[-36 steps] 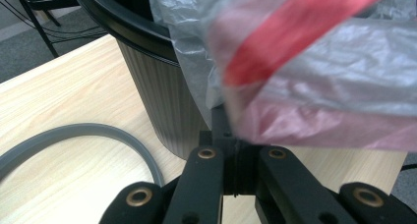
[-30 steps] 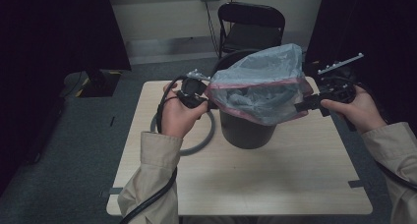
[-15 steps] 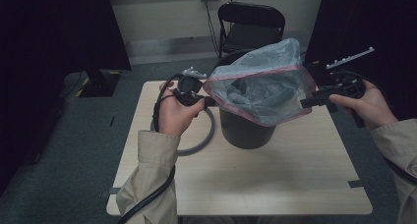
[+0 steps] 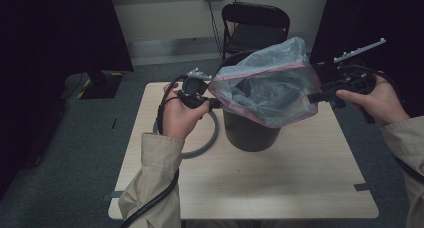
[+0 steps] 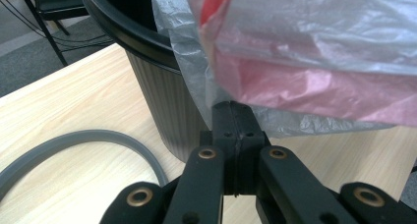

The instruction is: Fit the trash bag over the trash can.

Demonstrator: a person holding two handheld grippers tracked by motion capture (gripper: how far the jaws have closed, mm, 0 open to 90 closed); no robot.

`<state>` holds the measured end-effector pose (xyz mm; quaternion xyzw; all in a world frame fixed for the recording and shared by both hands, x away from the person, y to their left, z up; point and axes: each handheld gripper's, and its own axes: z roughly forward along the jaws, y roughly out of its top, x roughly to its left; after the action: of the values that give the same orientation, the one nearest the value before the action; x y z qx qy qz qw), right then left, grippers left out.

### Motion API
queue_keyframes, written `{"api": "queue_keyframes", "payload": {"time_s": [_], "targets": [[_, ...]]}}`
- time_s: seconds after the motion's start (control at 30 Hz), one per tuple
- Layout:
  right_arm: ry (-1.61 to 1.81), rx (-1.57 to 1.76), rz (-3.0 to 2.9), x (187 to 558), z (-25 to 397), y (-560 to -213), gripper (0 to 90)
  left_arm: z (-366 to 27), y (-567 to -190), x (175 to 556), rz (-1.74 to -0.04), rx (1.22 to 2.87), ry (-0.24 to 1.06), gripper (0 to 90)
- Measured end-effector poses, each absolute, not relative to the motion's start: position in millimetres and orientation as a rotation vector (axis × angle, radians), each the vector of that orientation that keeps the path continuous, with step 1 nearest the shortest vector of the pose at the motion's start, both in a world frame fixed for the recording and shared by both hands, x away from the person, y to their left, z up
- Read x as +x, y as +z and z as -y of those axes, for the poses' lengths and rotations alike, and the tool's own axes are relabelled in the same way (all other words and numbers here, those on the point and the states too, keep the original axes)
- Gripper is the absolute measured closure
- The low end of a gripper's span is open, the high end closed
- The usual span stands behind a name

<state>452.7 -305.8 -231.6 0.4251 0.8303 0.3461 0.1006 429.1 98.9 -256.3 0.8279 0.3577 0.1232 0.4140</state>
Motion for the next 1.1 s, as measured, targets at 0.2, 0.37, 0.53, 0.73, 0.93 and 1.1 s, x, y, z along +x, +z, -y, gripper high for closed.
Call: {"api": "queue_keyframes", "payload": {"time_s": [0.2,0.37,0.53,0.73,0.93,1.1], "targets": [[1.053,1.281,-2.365,461.7,317.9,-228.5,30.5,-99.9,-255.1,432.6,-0.894,2.094,0.316,90.0],[1.081,1.26,-2.366,470.4,315.7,-231.3,40.9,-102.2,-254.8,438.0,-0.902,2.09,0.32,90.0],[1.152,1.268,-2.363,484.3,311.7,-237.3,62.5,-104.7,-259.5,447.0,-0.91,2.084,0.308,90.0],[1.208,1.363,-2.298,504.6,310.1,-248.5,89.1,-107.2,-265.0,456.2,-0.908,2.079,0.285,90.0],[1.186,1.453,-2.251,520.8,308.4,-267.2,90.0,-106.3,-271.0,463.8,-0.905,2.073,0.261,90.0],[1.209,1.47,-2.327,531.1,297.8,-299.8,90.0,-105.6,-276.0,468.0,-0.9,2.073,0.232,90.0]]}}
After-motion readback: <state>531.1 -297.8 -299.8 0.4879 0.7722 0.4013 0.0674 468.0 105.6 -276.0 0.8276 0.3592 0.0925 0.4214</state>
